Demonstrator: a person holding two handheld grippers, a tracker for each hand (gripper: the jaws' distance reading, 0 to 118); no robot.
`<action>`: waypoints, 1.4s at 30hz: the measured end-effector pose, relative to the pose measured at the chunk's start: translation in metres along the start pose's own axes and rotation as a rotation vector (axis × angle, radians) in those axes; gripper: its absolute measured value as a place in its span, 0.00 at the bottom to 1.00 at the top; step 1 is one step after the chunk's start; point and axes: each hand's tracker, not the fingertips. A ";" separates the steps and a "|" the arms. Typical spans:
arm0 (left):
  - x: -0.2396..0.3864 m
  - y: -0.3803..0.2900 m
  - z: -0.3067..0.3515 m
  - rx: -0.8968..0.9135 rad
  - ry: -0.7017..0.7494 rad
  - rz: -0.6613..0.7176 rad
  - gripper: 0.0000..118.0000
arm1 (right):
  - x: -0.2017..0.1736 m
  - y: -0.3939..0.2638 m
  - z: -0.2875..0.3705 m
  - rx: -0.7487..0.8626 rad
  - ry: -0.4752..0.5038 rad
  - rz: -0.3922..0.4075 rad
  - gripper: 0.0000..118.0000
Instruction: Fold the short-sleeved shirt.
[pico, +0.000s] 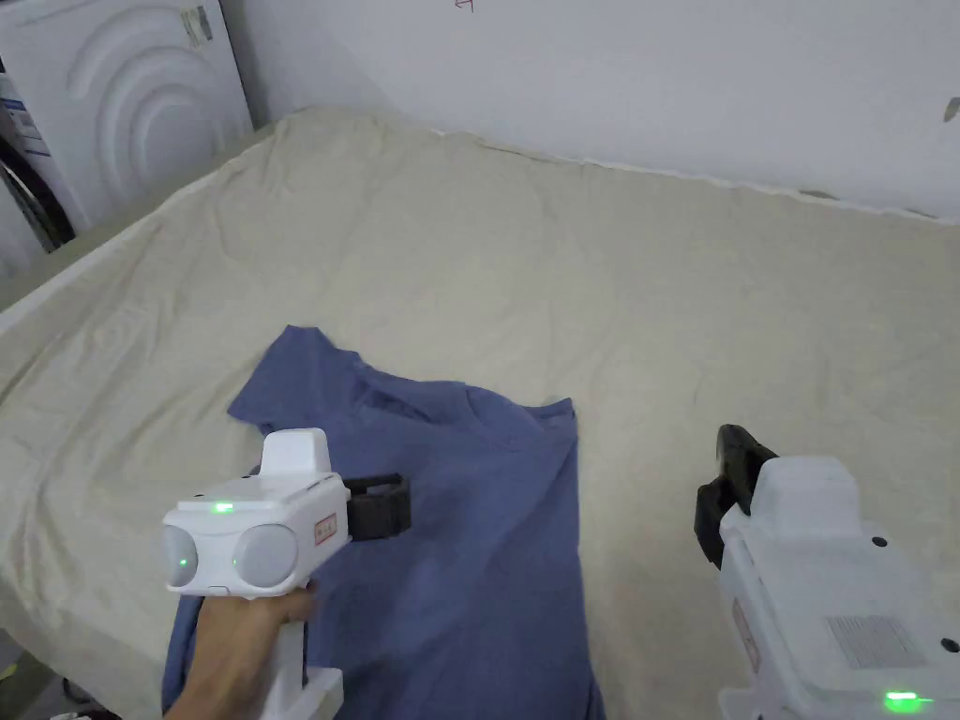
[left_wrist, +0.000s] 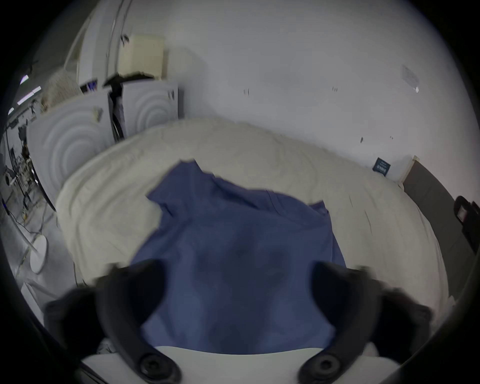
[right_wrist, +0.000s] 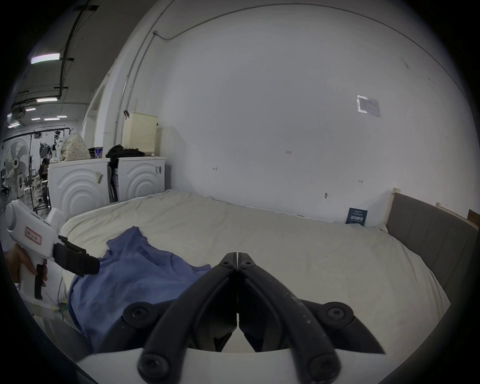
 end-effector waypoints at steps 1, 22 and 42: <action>0.006 -0.002 -0.006 0.005 -0.003 -0.014 0.98 | 0.005 -0.002 0.000 -0.006 -0.009 0.000 0.01; 0.052 -0.025 -0.056 -0.155 -0.009 -0.007 0.02 | 0.096 -0.020 0.038 -0.048 -0.188 -0.074 0.01; 0.266 0.156 0.122 0.315 -0.625 -0.284 0.02 | 0.161 -0.006 0.117 0.071 -0.356 -0.116 0.01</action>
